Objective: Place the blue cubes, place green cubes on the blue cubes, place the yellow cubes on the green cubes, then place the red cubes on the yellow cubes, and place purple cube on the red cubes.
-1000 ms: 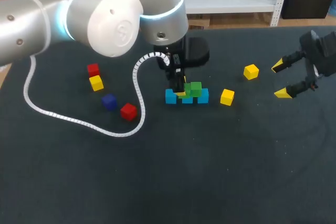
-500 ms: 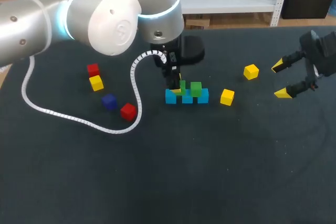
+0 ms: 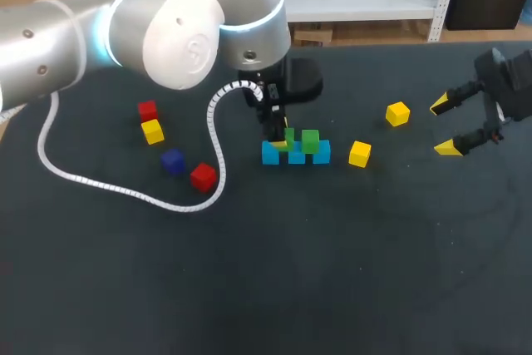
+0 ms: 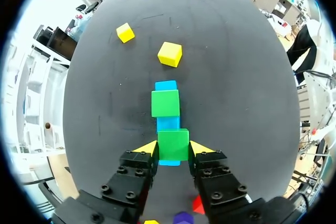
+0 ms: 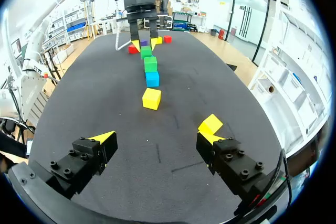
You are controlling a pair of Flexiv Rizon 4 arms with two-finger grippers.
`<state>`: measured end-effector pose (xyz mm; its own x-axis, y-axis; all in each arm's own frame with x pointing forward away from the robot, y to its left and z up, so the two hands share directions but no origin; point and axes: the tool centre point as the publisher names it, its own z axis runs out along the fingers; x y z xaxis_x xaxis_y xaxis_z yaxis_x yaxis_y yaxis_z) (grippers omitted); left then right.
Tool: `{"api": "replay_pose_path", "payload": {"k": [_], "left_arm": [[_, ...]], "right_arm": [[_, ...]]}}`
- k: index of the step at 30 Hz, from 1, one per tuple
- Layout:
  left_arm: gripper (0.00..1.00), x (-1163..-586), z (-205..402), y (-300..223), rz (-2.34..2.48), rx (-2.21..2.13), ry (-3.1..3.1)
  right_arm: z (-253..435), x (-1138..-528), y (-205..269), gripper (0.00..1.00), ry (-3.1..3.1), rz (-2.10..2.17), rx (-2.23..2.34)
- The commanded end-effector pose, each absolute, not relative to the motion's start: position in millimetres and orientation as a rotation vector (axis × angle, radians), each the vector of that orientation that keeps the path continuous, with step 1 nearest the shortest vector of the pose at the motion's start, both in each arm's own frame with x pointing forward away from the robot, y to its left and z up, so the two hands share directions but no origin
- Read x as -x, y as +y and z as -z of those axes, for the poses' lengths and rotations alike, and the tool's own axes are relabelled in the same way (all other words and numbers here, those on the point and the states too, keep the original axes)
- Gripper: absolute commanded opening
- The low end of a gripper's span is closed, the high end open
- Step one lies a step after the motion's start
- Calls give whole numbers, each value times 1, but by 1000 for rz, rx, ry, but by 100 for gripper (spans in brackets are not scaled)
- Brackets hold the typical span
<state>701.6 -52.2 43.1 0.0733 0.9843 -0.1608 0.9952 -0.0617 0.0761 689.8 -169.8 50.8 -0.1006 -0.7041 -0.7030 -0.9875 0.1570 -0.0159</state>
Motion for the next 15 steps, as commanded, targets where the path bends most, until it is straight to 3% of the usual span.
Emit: {"api": "replay_pose_path", "payload": {"k": [1,15], "left_arm": [[0,-707,-41,-52,101,-2184,2031],[0,-709,-41,-51,100,-2198,2024]], "right_arm": [[-50,-690,-170,100,1866,-643,1604],[-50,-690,-170,100,1866,-643,1604]]}}
